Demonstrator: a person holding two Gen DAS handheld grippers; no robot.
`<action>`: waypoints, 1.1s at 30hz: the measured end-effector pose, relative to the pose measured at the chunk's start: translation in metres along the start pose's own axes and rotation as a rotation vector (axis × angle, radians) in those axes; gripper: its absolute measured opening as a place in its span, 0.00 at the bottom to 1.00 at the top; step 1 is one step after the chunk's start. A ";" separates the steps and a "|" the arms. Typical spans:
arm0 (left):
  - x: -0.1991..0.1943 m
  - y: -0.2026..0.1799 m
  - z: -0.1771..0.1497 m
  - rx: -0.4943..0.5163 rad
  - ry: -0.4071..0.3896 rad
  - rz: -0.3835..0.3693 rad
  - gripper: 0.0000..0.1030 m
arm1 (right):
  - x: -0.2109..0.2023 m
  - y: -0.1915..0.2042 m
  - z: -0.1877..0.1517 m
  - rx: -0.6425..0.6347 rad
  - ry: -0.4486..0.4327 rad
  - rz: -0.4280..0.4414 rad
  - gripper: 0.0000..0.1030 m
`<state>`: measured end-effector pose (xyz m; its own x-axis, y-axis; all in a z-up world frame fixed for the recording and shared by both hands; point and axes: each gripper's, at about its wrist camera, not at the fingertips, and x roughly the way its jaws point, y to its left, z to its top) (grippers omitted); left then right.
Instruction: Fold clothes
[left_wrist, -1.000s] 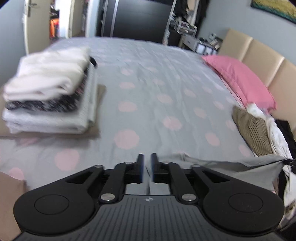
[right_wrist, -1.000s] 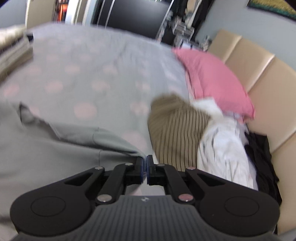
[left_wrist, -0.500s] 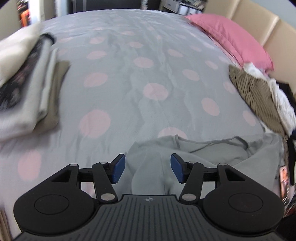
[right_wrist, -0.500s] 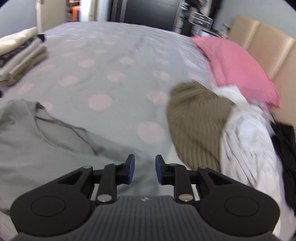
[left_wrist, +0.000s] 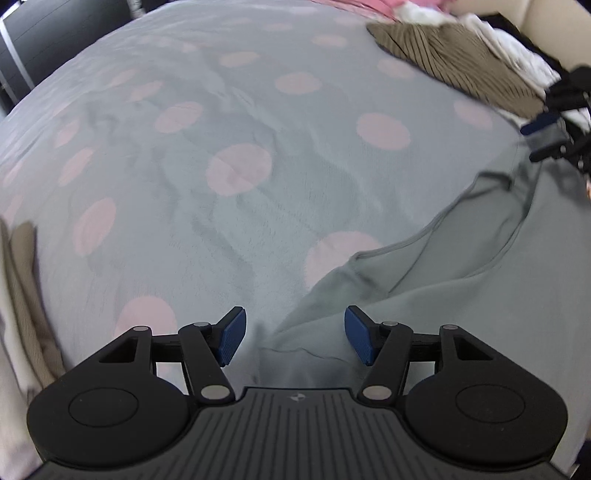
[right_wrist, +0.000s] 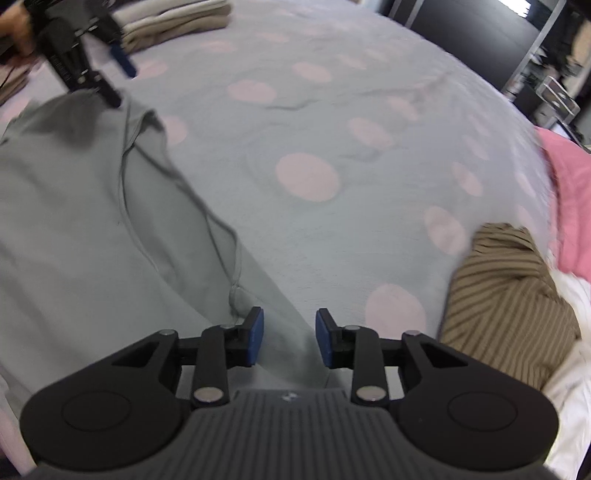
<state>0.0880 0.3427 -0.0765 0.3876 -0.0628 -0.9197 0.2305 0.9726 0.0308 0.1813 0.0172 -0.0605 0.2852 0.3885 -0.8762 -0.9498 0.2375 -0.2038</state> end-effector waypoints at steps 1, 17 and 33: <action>0.004 0.003 0.001 0.011 0.006 -0.014 0.56 | 0.003 0.000 0.000 -0.024 0.003 0.007 0.34; 0.035 0.008 -0.005 0.038 0.030 -0.122 0.57 | 0.029 -0.003 0.008 -0.322 0.060 0.116 0.35; -0.009 -0.007 -0.010 -0.021 -0.071 -0.126 0.06 | -0.013 -0.001 0.006 -0.236 -0.022 0.057 0.05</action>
<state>0.0736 0.3386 -0.0729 0.4195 -0.1996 -0.8855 0.2633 0.9603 -0.0918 0.1793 0.0175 -0.0459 0.2309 0.4153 -0.8799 -0.9674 0.0013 -0.2533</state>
